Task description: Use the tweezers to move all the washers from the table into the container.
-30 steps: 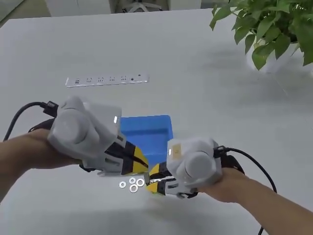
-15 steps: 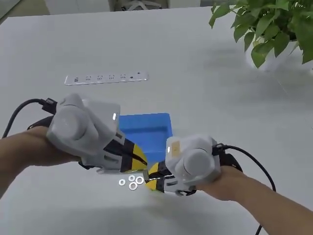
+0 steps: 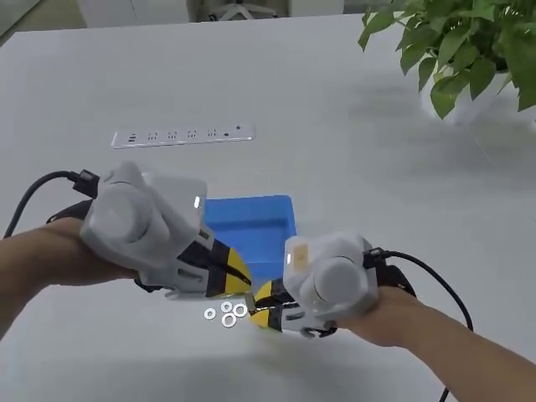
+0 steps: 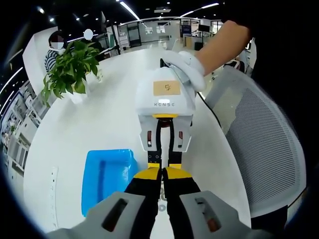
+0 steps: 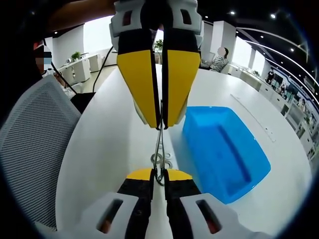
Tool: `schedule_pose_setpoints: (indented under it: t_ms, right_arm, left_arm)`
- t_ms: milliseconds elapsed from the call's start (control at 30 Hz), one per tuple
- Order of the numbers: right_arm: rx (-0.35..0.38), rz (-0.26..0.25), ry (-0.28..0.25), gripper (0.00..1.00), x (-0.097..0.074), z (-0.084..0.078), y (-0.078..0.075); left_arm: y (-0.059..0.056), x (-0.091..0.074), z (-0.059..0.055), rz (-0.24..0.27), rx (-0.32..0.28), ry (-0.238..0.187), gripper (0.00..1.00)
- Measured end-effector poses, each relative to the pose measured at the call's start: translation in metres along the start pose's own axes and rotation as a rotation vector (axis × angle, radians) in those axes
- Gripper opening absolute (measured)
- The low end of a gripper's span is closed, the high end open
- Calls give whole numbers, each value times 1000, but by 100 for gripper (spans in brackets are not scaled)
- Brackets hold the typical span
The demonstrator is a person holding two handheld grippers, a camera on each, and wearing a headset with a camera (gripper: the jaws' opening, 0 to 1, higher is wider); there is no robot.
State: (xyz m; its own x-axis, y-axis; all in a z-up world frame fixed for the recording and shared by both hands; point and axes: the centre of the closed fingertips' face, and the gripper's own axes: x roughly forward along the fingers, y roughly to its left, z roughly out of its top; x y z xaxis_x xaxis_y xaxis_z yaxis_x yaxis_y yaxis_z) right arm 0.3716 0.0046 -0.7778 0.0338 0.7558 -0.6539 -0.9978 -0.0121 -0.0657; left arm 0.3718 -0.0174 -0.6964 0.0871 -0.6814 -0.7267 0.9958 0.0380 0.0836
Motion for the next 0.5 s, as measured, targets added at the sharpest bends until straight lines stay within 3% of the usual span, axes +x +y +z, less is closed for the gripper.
schedule_pose_setpoints:
  t_ms: [267,500]
  right_arm:
    - [0,-9,-8,9,-4,1,-2]
    - [-8,-12,-9,9,-8,4,-3]
  left_arm:
    - [1,-2,1,5,-2,-7,8]
    - [0,-7,4,16,-14,-22,17]
